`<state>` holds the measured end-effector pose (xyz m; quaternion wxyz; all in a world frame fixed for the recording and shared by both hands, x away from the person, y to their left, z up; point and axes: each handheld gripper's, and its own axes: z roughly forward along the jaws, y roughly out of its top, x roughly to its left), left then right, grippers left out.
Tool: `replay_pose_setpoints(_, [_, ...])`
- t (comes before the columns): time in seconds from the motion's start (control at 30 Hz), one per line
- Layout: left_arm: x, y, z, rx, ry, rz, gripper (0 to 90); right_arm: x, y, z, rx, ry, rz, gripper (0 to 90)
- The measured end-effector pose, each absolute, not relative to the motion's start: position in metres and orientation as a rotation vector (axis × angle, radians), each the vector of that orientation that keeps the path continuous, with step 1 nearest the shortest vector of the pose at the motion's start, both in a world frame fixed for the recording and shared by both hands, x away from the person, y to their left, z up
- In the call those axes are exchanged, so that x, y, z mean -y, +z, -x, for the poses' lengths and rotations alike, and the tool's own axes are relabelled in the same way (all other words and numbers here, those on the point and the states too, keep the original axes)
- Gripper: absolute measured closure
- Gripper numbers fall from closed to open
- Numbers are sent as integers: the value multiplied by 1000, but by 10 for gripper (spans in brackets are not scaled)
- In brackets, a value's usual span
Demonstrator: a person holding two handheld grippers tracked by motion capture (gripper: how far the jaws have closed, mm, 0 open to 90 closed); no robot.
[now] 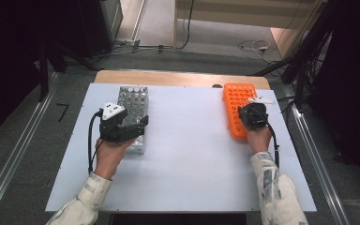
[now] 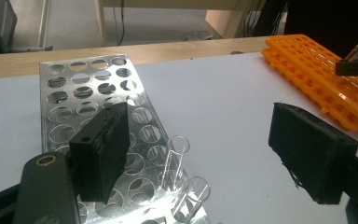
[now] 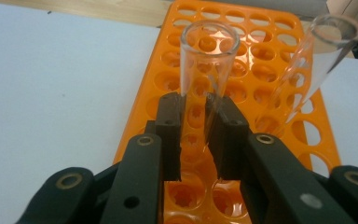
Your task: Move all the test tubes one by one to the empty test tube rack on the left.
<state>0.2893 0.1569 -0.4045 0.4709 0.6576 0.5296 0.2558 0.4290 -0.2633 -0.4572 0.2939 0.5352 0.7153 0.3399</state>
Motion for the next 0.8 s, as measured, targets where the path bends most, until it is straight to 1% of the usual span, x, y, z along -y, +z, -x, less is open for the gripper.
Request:
replay_pose_setpoints(0.47, [-155, -404, -289, -1294, 621, -1619, 184, 266, -429, -410, -1917, 978, -1350, 727])
replay_pose_setpoints(0.8, [-143, -401, -285, -1243, 597, -1651, 174, 250, -411, -382, -2057, 1121, -1248, 727])
